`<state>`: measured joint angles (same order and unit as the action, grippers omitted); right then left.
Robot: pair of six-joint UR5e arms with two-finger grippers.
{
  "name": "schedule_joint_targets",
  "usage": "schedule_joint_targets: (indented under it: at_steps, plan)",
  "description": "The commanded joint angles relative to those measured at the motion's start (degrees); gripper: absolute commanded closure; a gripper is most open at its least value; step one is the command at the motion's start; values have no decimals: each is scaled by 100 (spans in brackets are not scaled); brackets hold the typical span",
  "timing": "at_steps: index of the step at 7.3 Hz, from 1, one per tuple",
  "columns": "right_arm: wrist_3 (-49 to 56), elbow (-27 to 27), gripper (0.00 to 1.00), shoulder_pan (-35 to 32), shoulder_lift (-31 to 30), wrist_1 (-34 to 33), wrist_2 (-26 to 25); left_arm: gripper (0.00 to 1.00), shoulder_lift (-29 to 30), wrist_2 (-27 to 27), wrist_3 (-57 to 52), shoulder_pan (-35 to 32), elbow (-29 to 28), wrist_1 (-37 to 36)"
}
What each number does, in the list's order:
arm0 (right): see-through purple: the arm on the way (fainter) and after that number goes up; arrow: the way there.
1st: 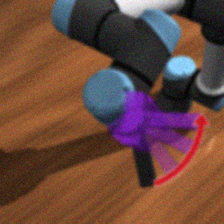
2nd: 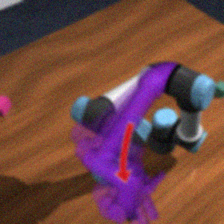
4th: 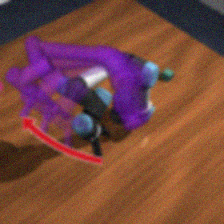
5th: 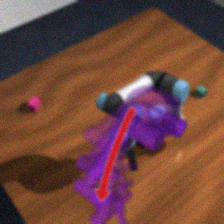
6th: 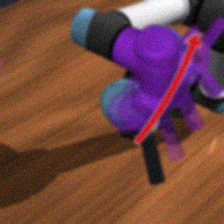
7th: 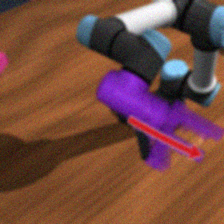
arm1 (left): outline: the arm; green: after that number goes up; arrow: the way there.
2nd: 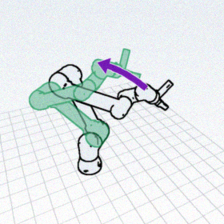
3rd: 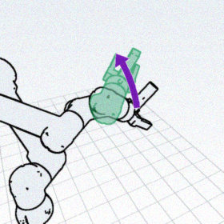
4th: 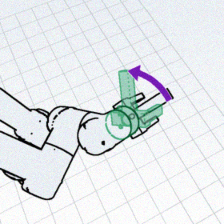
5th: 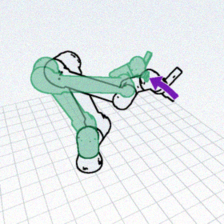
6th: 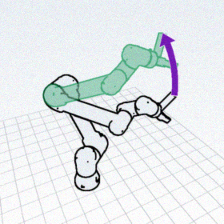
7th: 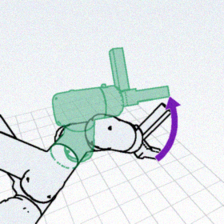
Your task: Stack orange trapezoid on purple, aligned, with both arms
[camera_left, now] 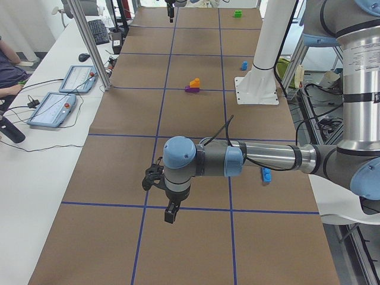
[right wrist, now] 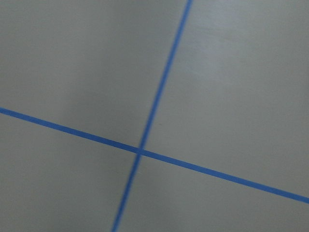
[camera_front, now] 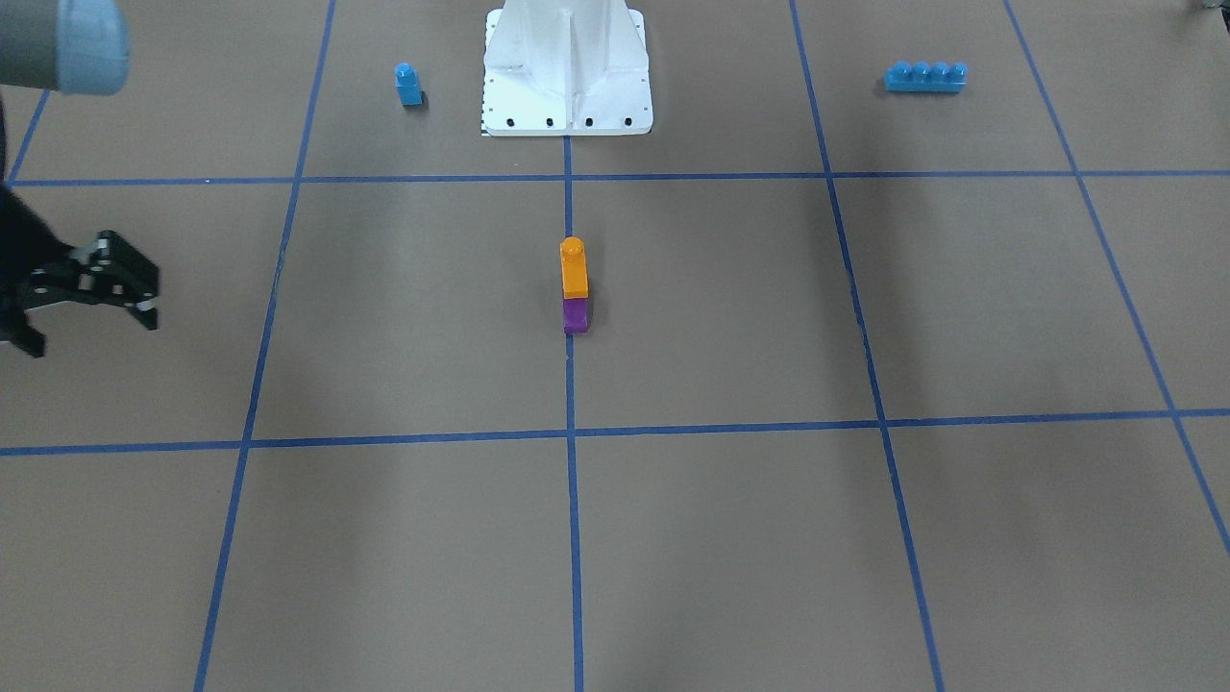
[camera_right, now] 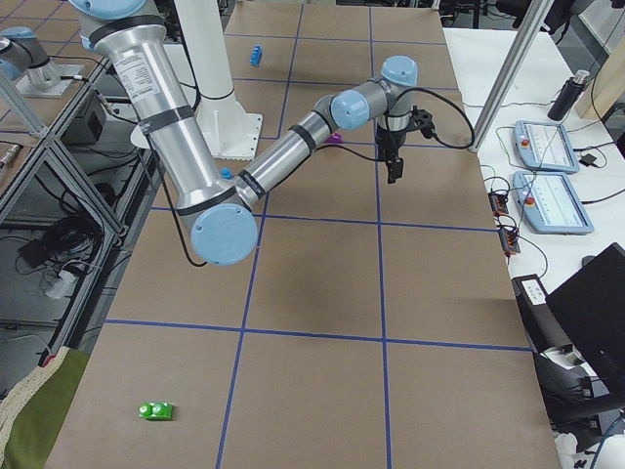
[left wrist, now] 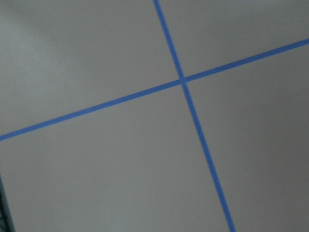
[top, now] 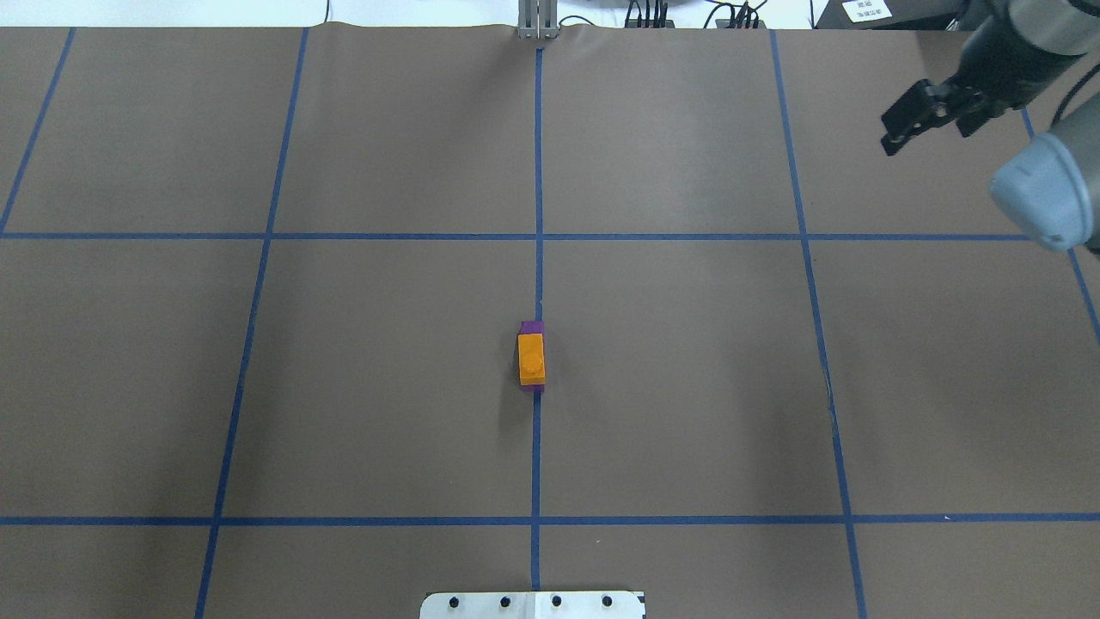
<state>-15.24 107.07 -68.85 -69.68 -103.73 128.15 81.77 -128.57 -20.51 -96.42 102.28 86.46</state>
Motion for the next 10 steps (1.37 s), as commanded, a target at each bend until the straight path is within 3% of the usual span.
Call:
schedule_joint_targets:
  at_steps: [1, 3, 5, 10]
  plan:
    - [1972, -246, 0, -1064, -1122, 29, 44, 0, -56, -27, 55, 27, 46, 2]
    - [2324, -309, 0, -1656, -1993, 81, 18, 0, -47, -54, 64, 36, 55, 3]
    - [2289, -379, 0, -1763, -2566, 667, 26, 0, -47, -160, 485, 36, 64, 73]
    - [2289, -345, 0, -1868, -2937, 749, 105, 0, -38, -169, 425, 36, 37, 90]
